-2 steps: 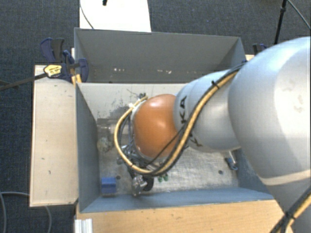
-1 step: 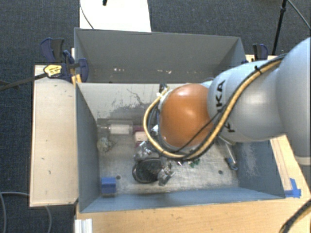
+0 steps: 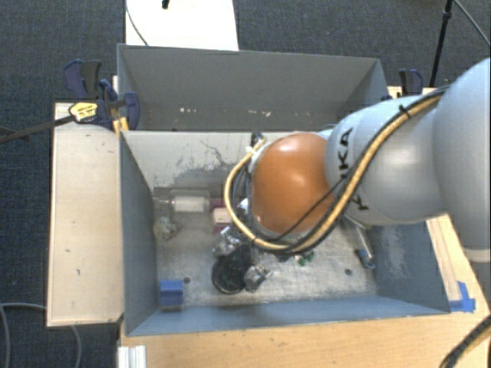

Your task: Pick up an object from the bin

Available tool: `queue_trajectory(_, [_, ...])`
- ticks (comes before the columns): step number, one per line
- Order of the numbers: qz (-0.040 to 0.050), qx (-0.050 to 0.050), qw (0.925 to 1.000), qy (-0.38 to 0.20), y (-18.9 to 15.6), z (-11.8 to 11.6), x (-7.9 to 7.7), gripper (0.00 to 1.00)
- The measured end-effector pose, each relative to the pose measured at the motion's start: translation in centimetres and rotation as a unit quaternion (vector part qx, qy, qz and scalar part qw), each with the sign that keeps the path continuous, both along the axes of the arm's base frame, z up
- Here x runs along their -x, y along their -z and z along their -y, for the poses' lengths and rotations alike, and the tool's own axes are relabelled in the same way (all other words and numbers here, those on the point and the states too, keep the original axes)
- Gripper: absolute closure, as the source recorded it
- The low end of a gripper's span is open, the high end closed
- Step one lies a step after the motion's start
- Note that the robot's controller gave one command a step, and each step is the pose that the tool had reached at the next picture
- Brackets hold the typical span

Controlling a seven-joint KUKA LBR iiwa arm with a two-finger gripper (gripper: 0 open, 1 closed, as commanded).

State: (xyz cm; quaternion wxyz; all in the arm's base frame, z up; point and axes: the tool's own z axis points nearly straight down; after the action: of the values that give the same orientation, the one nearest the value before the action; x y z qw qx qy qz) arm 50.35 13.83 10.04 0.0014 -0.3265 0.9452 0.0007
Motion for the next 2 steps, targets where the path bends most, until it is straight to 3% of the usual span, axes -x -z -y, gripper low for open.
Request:
queue_trajectory(1, [0.003, 0.001, 0.9949, -0.101, -15.7, 2.4, -0.3, 1.0])
queue_trajectory(2, [-0.0049, 0.002, 0.9975, -0.07, -3.9, 6.1, 1.1, 1.0])
